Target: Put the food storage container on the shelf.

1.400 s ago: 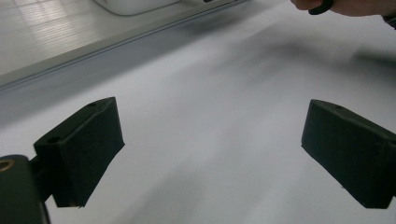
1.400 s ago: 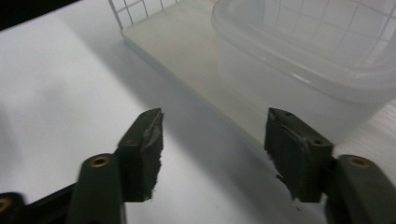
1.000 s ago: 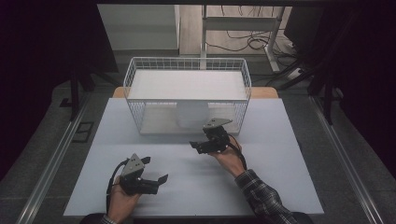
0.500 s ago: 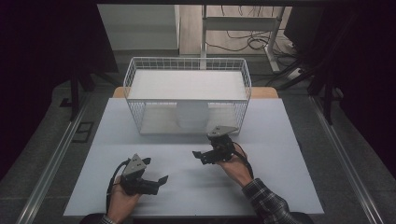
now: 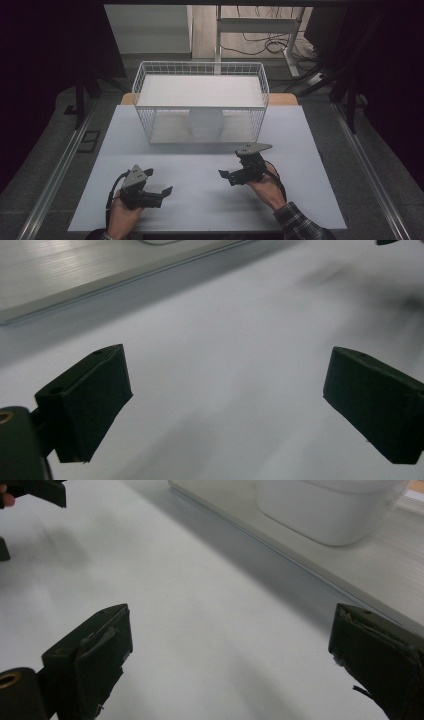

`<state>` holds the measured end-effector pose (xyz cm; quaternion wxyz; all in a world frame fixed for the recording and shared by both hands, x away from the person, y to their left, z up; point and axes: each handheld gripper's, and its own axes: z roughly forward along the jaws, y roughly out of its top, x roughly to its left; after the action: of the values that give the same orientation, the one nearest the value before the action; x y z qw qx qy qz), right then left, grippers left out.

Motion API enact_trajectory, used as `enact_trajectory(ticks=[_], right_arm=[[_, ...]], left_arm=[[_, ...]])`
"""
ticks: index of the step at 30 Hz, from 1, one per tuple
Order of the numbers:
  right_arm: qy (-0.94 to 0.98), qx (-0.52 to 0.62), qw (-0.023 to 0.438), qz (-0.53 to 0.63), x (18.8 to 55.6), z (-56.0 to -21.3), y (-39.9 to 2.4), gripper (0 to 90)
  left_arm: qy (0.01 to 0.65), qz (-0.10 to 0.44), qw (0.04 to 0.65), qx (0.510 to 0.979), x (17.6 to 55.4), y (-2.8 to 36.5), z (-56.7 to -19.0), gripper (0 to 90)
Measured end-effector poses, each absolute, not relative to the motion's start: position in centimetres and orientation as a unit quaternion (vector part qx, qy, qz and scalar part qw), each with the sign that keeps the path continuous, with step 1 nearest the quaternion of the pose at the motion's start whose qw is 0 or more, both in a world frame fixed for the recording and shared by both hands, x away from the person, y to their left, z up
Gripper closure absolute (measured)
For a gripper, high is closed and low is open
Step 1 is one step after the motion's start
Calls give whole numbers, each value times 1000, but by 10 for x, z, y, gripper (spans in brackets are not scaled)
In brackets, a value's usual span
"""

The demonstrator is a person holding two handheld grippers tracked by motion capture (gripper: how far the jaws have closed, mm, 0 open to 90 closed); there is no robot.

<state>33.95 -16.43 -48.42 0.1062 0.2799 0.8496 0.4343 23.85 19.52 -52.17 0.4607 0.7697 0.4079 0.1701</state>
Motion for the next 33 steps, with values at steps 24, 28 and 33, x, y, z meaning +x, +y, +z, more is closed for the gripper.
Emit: enact_trajectory(ticks=[24, 28, 33], right_arm=[[835, 316, 174, 416, 300, -482, -226, 0], [828, 327, 183, 417, 294, -481, -240, 0], [822, 341, 193, 413, 284, -482, -257, 0]], left_arm=[[439, 202, 445, 754, 220, 232, -521, 50], [443, 199, 449, 750, 217, 236, -521, 48], [450, 187, 457, 744, 213, 239, -521, 44]])
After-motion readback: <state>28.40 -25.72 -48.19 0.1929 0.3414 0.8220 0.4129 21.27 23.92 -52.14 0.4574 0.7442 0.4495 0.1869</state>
